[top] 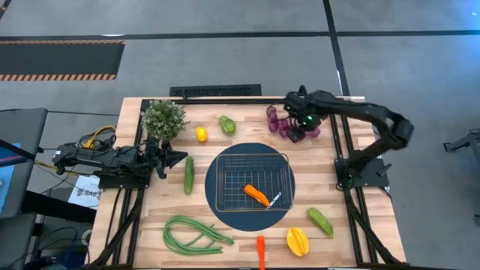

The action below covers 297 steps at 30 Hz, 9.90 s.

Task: Build produce basket
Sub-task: Put the purple garlic into the gold wire basket, then put the top green cucumber into the gold wire basket

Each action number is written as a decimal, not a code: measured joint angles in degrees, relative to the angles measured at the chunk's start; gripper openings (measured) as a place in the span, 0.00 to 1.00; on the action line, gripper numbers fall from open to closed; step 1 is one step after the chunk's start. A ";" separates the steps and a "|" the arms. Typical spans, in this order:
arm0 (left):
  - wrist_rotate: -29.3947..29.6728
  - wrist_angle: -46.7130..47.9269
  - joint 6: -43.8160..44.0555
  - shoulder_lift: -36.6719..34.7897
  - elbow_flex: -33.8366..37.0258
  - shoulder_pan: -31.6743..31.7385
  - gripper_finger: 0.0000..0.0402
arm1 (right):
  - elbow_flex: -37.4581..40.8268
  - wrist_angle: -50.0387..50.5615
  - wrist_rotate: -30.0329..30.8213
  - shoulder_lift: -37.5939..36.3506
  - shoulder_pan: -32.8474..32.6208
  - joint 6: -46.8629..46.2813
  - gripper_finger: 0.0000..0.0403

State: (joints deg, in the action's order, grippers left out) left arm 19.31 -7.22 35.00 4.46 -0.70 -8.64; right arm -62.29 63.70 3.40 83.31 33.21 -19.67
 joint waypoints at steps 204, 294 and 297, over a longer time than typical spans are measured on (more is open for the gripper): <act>-0.63 68.24 30.27 57.43 -51.80 -7.69 0.00 | -72.21 26.24 27.41 17.17 -36.35 3.73 0.75; 2.78 81.60 38.96 78.91 -61.34 -0.71 0.18 | -72.19 26.31 26.47 -1.55 -24.22 16.73 0.40; 8.65 82.40 34.08 74.52 -67.82 -1.83 0.18 | -72.19 26.32 26.47 -1.55 -24.21 16.59 0.36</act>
State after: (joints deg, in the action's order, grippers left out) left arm 27.96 75.18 69.08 78.98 -68.52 -10.47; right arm -134.47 90.02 29.87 81.76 9.00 -3.08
